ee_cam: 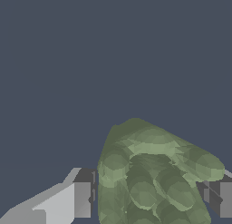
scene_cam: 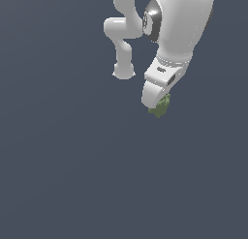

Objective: Pick up the object and move it to a goal position.

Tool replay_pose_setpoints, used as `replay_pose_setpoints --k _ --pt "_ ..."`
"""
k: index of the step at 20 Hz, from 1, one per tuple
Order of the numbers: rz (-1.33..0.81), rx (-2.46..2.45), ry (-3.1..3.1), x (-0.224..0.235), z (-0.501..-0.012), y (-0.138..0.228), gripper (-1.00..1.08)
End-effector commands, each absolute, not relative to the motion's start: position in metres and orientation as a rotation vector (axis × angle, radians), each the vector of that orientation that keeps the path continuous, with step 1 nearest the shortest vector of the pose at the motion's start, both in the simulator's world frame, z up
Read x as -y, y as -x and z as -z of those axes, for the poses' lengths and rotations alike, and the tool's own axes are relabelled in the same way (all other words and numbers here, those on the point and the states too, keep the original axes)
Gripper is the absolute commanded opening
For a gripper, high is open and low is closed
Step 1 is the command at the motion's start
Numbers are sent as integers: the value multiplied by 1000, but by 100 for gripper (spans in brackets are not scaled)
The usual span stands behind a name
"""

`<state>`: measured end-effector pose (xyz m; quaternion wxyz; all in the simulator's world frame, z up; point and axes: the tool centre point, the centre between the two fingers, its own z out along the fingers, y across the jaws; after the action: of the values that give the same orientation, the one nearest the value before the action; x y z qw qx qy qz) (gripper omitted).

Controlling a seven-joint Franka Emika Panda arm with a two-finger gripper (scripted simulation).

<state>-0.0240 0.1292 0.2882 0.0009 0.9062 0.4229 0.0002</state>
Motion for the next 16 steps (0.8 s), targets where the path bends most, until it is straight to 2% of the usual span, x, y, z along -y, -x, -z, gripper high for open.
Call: replay_pose_setpoints --k 1,9,16 --pt "1 -1328 -2846 -147 -314 26 -100" --pt "0 -1327 -2847 -197 -387 26 -100" --pt "0 -1325 -2849 -222 -425 25 -100"
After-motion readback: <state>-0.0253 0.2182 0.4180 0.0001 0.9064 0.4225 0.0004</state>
